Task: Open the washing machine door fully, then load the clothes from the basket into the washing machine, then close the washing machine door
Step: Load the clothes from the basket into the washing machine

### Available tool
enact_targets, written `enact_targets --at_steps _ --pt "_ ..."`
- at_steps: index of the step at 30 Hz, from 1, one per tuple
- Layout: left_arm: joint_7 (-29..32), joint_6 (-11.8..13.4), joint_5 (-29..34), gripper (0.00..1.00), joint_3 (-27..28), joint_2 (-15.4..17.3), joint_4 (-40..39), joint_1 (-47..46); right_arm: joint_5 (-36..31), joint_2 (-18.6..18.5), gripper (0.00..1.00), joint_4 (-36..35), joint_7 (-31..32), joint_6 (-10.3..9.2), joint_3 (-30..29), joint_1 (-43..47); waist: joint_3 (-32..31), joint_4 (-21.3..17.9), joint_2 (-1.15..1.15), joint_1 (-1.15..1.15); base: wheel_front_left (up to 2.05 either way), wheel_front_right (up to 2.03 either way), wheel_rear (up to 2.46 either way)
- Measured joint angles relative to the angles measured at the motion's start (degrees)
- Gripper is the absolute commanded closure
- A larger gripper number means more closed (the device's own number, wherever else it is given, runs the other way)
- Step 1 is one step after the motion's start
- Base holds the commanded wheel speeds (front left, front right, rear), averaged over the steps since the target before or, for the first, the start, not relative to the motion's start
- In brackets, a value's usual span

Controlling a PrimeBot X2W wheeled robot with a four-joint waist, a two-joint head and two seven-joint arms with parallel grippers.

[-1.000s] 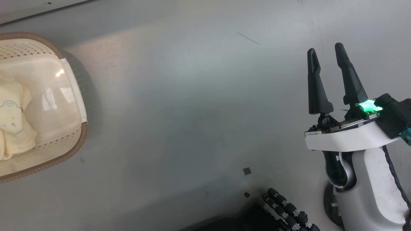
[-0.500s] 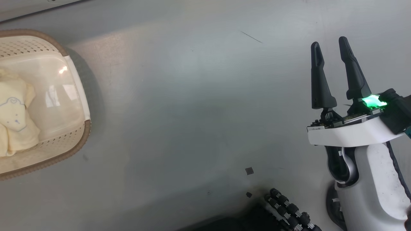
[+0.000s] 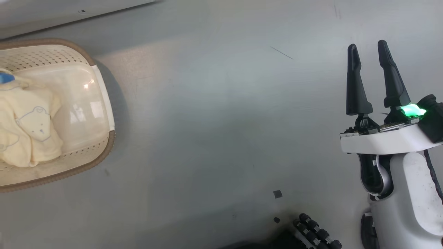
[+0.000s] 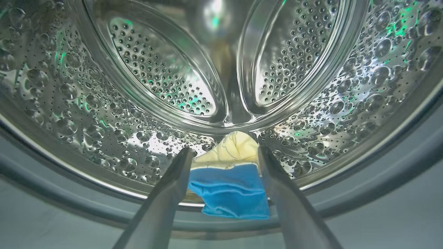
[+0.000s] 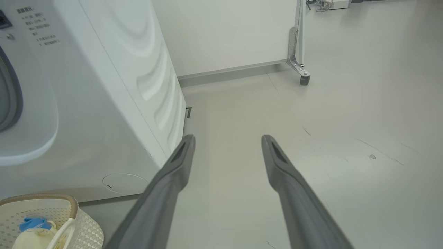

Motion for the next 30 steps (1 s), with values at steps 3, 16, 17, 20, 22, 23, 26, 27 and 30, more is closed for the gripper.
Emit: enact_targets --at_steps 3,16,17,20,22,23,26,27,30 --pt "-3.3 0.2 -0.7 0.0 0.5 -1.8 -0.7 3.1 -0.1 -0.2 0.0 0.3 0.0 0.0 -0.5 0.1 -1.2 0.7 0.0 0.0 0.0 0.0 0.0" --pt "-11.4 -0.4 -2.4 0.0 0.5 -8.5 -4.6 19.7 -2.2 -2.2 0.0 2.6 0.0 0.0 -1.2 2.9 -7.8 4.5 0.0 0.0 0.0 0.0 0.0" --pt "-11.4 -0.4 -2.5 0.0 0.1 -9.3 -5.1 21.1 -2.3 -2.4 0.0 2.8 0.0 0.0 -1.3 3.2 -8.5 4.8 0.0 0.0 0.0 0.0 0.0" --pt "-11.4 -0.4 -2.6 0.0 -0.8 -11.7 -6.4 25.0 -2.9 -3.1 0.0 3.5 0.0 0.0 -1.5 4.2 -10.3 5.9 0.0 0.0 0.0 0.0 0.0" --pt "-11.4 -0.4 -2.6 0.0 -1.0 -12.4 -7.5 27.9 -3.1 -3.5 0.0 4.0 0.0 0.0 -1.4 4.9 -11.6 6.6 0.0 0.0 0.0 0.0 0.0" --pt "-11.4 -0.4 -2.6 0.0 -1.0 -12.6 -7.9 29.3 -3.2 -3.6 0.0 4.2 0.0 0.0 -1.4 5.3 -12.3 7.0 0.0 0.0 0.0 0.0 0.0" --pt "-11.4 -0.4 -2.0 0.0 -1.2 -13.0 -10.1 33.4 -3.6 -3.7 0.0 4.7 0.0 0.0 -1.1 6.4 -14.3 8.0 0.0 0.0 0.0 0.0 0.0" --pt "-11.4 -0.3 -1.5 0.0 -1.4 -13.5 -11.3 34.6 -3.7 -3.7 0.0 4.9 0.0 0.0 -1.0 6.8 -15.0 8.3 0.0 0.0 0.0 0.0 0.0" --pt "-11.4 -0.3 -0.4 0.0 -2.2 -14.3 -14.3 37.5 -4.1 -3.9 0.0 5.5 0.0 0.0 -0.8 8.0 -17.1 9.3 0.0 0.0 0.0 0.0 0.0"
